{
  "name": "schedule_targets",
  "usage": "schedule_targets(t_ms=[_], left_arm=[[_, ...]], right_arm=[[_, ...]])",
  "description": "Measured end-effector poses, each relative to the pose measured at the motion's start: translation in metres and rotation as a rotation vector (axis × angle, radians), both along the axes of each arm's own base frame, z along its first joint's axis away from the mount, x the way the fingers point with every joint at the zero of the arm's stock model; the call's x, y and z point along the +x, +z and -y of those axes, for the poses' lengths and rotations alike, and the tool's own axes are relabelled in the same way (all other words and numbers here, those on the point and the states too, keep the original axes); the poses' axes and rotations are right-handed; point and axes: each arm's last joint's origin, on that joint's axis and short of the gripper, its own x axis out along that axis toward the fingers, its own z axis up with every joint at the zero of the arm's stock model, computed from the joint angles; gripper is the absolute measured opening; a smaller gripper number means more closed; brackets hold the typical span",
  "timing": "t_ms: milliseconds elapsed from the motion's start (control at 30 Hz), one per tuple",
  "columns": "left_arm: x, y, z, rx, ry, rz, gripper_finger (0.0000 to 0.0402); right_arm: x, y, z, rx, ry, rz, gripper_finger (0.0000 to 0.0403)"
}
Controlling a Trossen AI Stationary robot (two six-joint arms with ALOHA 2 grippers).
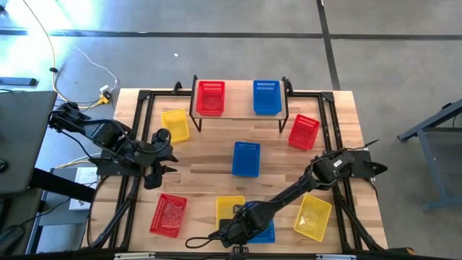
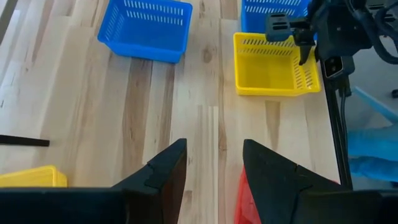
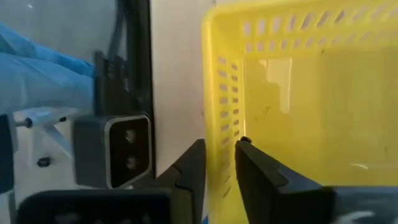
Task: Stack baskets on shelf by color
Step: Put the lower middle yellow bin on the shelf
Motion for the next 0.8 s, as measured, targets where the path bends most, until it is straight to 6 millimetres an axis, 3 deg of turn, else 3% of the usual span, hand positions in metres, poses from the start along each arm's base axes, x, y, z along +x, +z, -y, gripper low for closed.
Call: schedule_targets(t_ms=[267,567,800], left_arm=[[0.000,0.000,0.000,0.000,0.000,0.000,0.0147],[0.000,0.000,0.000,0.000,0.001,0.002,0.0147],[0.000,0.000,0.000,0.000,0.002,0.003,0.0147]], right_arm=[[0.000,0.001,0.004,-0.024,0.028,-0.010,0.0006],[0.001,0.011,0.010,-0.030,0.078,-0.012,0.0002],[0.001,0.034,0.025,-0.068,0.113,-0.019,0.0001]])
